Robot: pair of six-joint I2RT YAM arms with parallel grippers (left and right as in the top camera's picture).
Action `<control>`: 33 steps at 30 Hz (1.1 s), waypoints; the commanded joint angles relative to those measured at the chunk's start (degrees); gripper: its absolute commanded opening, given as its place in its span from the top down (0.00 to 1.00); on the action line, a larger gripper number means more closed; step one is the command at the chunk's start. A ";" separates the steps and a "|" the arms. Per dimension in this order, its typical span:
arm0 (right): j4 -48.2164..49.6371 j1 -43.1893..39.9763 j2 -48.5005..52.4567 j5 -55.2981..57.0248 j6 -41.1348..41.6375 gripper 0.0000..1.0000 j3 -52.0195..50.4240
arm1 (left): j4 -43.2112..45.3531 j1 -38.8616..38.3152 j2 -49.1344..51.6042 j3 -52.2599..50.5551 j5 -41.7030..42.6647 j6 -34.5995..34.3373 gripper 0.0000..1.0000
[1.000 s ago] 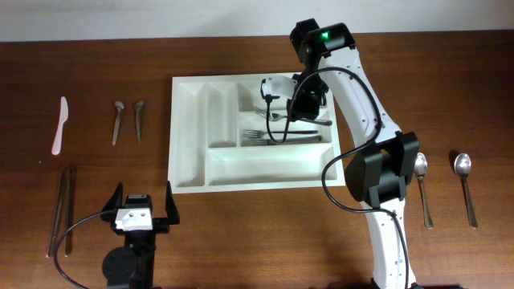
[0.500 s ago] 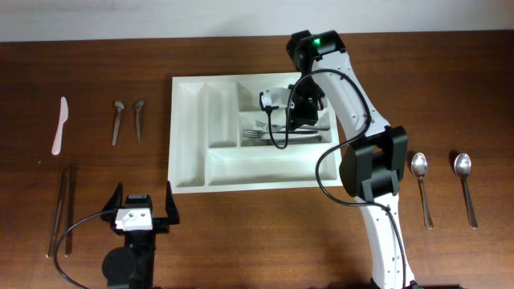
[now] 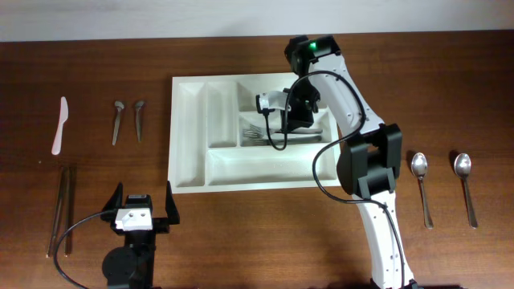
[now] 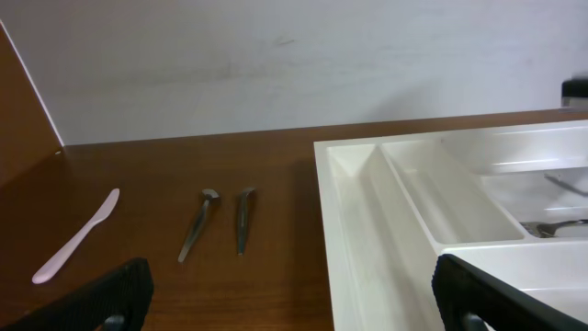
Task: Pack container
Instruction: 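Lower the fork into the middle compartment beside the others and release, then raise the right gripper and move it right over the silver spoons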
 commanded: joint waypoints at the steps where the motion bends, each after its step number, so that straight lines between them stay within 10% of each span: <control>1: -0.07 -0.48 0.92 -1.75 -0.83 0.90 -0.35 | -0.20 0.37 -0.26 -0.28 0.04 -0.55 0.01; 19: -0.35 -1.16 0.90 -0.92 1.01 0.76 -0.28 | -0.20 0.37 -0.26 -0.28 0.07 -0.55 0.01; 22: -0.63 -1.16 0.66 -0.90 3.61 0.46 0.46 | -0.20 0.37 -0.26 -0.28 0.04 -0.55 0.01; 24: -1.53 -1.16 0.37 -0.90 4.15 0.02 1.68 | -0.20 0.37 -0.26 -0.28 0.04 -0.55 0.01; 33: -4.00 -1.16 -3.06 5.55 12.31 0.01 17.05 | -0.20 0.37 -0.26 -0.28 0.04 -0.55 0.01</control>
